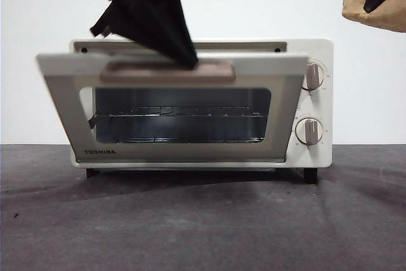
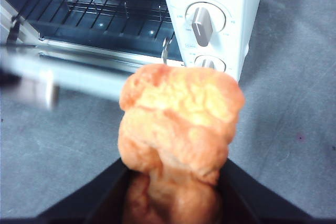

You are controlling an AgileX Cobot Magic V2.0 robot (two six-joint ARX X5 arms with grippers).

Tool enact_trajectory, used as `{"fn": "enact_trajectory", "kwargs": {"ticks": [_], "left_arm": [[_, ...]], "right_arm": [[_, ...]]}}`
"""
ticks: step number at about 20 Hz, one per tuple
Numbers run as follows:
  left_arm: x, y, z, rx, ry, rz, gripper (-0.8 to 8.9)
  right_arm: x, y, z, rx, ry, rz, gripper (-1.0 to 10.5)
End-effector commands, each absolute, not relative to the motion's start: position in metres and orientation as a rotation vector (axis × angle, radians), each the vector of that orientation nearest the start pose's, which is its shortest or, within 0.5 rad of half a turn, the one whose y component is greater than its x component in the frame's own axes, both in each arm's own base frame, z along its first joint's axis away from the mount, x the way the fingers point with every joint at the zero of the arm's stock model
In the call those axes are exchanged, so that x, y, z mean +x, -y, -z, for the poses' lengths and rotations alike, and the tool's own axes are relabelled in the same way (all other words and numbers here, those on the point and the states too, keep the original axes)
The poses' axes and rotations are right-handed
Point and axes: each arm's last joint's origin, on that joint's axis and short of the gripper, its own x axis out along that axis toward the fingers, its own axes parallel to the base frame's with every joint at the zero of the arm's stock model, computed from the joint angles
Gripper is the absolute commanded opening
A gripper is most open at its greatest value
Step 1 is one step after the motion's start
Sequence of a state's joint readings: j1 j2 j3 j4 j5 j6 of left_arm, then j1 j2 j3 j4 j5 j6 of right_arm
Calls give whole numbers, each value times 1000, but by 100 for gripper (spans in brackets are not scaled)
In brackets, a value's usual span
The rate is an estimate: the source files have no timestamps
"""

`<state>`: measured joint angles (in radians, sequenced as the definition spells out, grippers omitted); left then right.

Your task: The left arm flap open the oven, the right arm pick bread and place it into oven, the left arm flap close the oven

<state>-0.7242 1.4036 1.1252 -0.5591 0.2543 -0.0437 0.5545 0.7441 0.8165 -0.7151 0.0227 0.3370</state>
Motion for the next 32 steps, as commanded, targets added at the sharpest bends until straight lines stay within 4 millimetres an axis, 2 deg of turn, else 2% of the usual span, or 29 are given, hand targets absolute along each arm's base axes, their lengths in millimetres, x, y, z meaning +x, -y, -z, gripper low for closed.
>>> {"fn": "enact_trajectory", "kwargs": {"ticks": [1,5,11,14,17,21,26,29,32], "left_arm": [[209,206,-273,204,-932,892,17],[200,210,-270,225,-989,906,17],[200,209,-271,210,-988,899,17],[204,203,-282,169,-921,885,17],[200,182,-303,110,-840,852,17],[184,135,-323,40,-717,770,17],[150,80,-314,-24,-646,630,17],[130,62,-306,-36,-642,582,16],[117,53,-305,-36,-647,561,17]], "right_arm": [[122,-76,-309,125,-669,-418,191],[122,-76,-309,118,-668,-421,191],[123,-76,-309,118,-669,-421,191],[122,-77,-309,123,-676,-441,191],[122,-77,-309,125,-678,-445,191],[124,-80,-309,150,-687,-487,191],[138,-93,-307,205,-704,-594,191],[149,-107,-302,229,-729,-667,191],[161,-131,-294,249,-749,-734,191]]}}
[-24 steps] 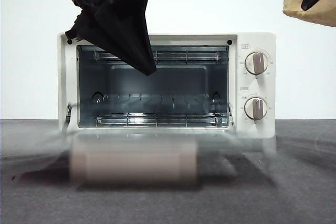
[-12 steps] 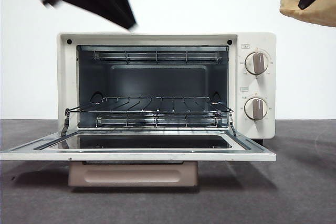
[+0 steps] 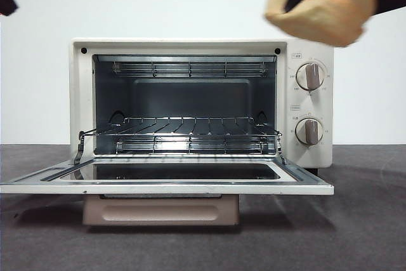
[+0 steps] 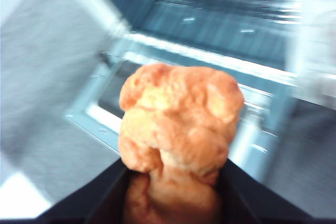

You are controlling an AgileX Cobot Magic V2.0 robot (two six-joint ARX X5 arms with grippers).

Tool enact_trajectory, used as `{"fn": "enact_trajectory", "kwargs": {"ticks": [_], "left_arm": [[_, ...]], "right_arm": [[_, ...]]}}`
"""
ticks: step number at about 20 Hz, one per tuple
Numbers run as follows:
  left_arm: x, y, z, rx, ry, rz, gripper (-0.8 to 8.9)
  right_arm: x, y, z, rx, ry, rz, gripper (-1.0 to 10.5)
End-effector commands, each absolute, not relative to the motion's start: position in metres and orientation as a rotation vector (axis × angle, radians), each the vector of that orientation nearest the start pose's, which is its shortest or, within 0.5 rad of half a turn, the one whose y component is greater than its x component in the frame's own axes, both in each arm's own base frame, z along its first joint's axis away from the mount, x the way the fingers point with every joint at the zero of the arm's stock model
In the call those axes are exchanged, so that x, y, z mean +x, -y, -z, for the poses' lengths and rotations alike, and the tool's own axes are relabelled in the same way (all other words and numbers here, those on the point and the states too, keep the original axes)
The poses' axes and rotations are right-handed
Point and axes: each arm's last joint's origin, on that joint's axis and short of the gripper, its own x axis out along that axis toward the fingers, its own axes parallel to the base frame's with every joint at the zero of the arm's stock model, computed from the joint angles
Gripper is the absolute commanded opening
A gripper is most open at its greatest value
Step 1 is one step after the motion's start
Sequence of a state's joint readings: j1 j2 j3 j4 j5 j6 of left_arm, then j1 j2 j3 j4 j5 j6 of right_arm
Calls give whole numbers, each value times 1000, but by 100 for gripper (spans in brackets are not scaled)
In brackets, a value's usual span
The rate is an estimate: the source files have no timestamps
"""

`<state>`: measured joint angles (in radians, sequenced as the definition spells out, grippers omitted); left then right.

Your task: The left arm flap open the oven, the right arm pick bread and place it into oven, the left arm flap close the oven

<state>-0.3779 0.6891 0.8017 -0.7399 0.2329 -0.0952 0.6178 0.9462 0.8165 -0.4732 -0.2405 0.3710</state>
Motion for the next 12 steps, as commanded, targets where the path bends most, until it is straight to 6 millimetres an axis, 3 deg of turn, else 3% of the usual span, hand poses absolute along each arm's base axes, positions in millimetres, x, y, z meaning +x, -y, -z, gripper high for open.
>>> {"fn": "enact_trajectory", "kwargs": {"ticks": [1,6,12], "left_arm": [[114,52,-306,-37,-635,562,17],[111,51,-308,-39,-615,565,17],[111,51,-308,-39,-611,565,17]], "right_arm": [[167,-140,-290,254,-751,-751,191],[202,-182,-262,341,-732,-760,191],[242,-212,-232,385,-669,-628,191]]}}
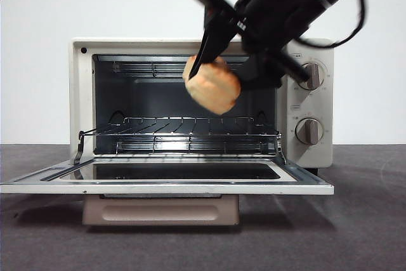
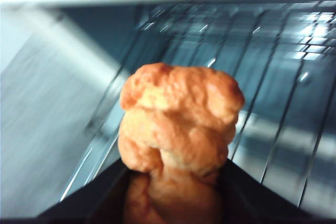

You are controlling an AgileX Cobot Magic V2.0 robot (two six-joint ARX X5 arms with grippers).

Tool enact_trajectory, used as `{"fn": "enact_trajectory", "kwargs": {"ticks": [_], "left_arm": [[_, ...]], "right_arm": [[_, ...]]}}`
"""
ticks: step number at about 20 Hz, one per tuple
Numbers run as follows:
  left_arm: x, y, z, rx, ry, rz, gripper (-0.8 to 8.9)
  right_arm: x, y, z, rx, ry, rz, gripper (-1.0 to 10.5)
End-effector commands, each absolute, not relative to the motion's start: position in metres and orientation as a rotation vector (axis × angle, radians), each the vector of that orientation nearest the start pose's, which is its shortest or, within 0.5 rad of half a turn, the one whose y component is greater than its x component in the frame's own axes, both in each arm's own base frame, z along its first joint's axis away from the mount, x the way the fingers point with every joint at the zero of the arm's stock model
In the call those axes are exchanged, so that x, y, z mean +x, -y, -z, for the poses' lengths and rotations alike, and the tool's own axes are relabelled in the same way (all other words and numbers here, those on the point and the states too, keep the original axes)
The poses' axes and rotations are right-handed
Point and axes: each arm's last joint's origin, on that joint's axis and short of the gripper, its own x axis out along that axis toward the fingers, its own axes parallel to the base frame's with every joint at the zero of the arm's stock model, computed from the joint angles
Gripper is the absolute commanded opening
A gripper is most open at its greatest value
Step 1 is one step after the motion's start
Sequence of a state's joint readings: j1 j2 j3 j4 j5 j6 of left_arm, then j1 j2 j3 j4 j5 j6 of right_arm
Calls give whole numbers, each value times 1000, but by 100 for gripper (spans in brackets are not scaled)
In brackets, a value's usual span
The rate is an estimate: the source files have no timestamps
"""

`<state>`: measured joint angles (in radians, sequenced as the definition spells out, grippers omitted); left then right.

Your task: The left arm flap open the oven, the right arm pick bread and place it into oven, the left arm flap close the oven

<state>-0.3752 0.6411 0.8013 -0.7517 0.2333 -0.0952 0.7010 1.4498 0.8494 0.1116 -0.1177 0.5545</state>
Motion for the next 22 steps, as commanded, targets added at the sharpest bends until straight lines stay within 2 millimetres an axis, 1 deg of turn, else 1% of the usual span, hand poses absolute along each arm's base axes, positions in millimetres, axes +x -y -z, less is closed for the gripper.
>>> {"fn": "enact_trajectory", "kwargs": {"ticks": [1,5,8,11,15,18,22], "left_arm": [[111,51,-308,-39,-612,565,17],[111,51,-308,-39,-613,565,17],[111,51,-308,-39,-613,565,17],[111,51,-308,-39,-613,565,17],[111,51,-308,-39,-612,565,17],[111,51,-308,-39,-613,565,17],[111,51,-308,-39,-613,565,17]], "right_arm": [[247,-216,-231,378,-664,-602,193],[268,-228,-223,346,-636,-484,223],[275,-231,-217,322,-622,-410,226],[276,-232,-211,307,-628,-378,252],[277,-232,-206,298,-648,-373,362],[275,-234,-207,297,-647,-379,436],[272,-233,-214,303,-637,-388,452]]}}
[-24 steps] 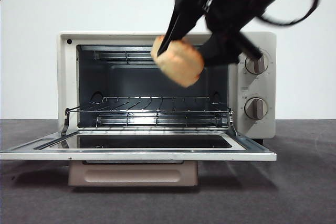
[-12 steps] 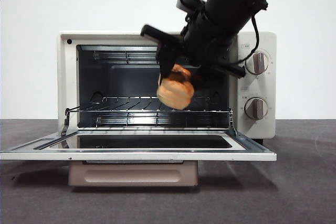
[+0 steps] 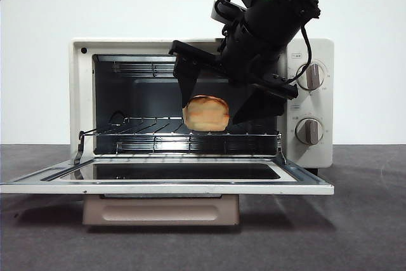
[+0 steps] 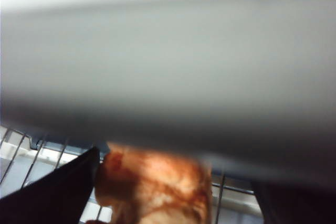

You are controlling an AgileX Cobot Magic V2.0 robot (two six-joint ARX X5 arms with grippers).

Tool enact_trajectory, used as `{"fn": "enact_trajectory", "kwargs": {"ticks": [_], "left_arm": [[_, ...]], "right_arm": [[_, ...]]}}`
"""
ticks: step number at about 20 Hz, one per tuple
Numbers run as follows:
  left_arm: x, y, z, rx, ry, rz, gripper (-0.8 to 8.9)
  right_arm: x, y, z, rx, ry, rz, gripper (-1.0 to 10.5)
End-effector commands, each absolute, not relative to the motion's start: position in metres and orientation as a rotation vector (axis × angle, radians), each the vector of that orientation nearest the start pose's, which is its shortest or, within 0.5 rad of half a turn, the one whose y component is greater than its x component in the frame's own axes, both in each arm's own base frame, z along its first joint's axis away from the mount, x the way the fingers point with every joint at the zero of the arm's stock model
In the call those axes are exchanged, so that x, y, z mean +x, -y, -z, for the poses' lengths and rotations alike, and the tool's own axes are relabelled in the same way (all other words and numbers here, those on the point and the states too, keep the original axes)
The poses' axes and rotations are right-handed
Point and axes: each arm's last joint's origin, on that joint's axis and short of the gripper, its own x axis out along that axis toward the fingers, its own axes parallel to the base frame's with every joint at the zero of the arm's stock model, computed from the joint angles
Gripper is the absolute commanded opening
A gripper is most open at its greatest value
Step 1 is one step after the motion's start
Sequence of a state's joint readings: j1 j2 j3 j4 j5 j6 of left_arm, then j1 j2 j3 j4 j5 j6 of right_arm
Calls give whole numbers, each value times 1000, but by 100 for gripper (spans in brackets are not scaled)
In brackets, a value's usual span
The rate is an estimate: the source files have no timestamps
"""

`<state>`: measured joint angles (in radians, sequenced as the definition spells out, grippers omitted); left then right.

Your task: The left arm flap open the oven, the right arm pick bread and place it into oven, the left arm flap close the oven

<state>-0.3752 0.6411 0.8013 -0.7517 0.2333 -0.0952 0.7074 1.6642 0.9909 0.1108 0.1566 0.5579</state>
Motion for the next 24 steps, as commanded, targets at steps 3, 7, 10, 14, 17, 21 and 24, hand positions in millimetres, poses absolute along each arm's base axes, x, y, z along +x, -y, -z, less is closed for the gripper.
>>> {"fn": "enact_trajectory", "kwargs": {"ticks": [3,7,10,14,17,21,24], "left_arm": [[111,51,-308,-39,-612,565,17],[111,51,-308,-39,-612,565,17],[111,51,-308,-39,-611,565,16],[111,51,-309,-40,-604,565,16],[113,52,-310,-42,-590,567,16],[118,54,-308,-43,-603,565,16],[124,55,-306,-43,-625,558,16]], "right_arm": [[265,-231,-224,301,-636,-400,452],[243,-228,-245,279,-670,-444,452],[219,-221,-269,239,-698,-561,452],[194,-203,-296,147,-666,-653,452],[179,-187,-312,73,-629,-679,451],[158,-160,-328,-45,-602,-696,450],[147,-143,-331,-106,-621,-683,450]]}}
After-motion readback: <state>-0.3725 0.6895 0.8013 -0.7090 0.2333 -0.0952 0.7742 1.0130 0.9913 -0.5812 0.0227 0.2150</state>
